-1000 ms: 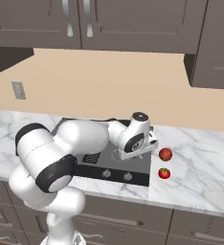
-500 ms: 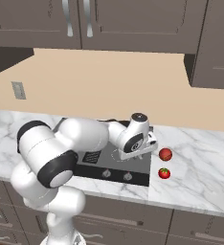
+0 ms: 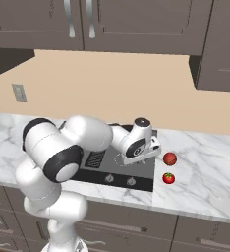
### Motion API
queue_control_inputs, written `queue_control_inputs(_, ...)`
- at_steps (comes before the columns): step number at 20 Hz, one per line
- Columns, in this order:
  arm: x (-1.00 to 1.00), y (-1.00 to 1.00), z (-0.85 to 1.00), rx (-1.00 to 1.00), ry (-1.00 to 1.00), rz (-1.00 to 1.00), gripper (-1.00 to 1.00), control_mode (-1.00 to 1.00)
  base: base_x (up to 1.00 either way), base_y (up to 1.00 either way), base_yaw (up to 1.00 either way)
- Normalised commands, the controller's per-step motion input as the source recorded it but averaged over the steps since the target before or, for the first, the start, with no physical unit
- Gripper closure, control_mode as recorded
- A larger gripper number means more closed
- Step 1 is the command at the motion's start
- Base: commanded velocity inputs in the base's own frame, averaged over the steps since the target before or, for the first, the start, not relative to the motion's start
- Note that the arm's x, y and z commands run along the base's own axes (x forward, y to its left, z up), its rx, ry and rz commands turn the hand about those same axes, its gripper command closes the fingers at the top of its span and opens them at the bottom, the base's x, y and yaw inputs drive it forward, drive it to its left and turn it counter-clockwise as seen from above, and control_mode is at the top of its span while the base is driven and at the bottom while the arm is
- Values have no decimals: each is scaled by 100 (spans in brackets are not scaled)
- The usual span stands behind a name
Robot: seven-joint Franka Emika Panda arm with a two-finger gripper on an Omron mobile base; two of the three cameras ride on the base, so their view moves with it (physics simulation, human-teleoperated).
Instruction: Place the pan on the rear right burner on the stove. Then place the tomato and the onion in the pan and turn on the rear right burner.
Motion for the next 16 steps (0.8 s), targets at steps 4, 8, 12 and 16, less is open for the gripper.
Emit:
queue_control_inputs(4, 17, 0, -15, 0, 0, 0, 100, -100, 0, 0, 0)
queue_control_inputs(8, 18, 0, -17, 0, 0, 0, 100, -100, 0, 0, 0)
queue_control_inputs(12, 22, -3, -16, 0, 0, 0, 100, -100, 0, 0, 0)
queue_control_inputs(16, 24, -8, -13, 0, 0, 0, 100, -100, 0, 0, 0)
